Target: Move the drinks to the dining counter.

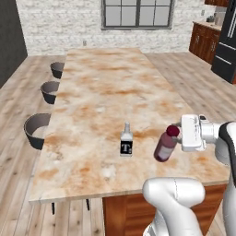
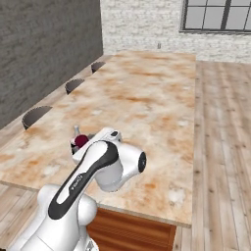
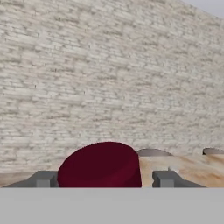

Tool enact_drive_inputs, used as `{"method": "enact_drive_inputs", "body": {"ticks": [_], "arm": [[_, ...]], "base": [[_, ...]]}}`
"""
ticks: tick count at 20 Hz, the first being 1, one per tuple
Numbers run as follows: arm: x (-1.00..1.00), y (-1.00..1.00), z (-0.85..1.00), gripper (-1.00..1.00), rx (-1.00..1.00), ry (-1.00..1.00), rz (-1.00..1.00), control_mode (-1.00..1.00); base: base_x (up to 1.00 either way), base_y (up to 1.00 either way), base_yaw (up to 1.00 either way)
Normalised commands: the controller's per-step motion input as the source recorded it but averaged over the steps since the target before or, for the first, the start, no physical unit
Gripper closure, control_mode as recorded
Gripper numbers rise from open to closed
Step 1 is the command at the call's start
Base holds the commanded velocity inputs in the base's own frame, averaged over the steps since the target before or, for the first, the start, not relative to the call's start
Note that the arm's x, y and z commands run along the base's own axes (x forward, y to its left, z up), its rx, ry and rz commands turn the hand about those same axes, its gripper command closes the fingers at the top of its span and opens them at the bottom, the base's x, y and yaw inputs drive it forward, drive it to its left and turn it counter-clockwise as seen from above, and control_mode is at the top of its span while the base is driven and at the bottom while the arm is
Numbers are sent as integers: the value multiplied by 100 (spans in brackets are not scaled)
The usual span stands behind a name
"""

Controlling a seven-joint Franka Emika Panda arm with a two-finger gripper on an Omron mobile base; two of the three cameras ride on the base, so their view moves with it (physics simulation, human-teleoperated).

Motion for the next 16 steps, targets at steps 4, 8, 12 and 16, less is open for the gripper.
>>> {"method": "enact_drive_inputs", "body": {"ticks": [4,8,12,16], "arm": [[52,-4,-27,100,1,2,0,-100],[49,-8,-29,100,0,0,-3,-100],[48,-1,-30,100,0,-2,-5,-100],[41,0,-23,100,0,0,-2,-100]], "base": [[0,0,0],[0,0,0],[0,0,0],[0,0,0]]}}
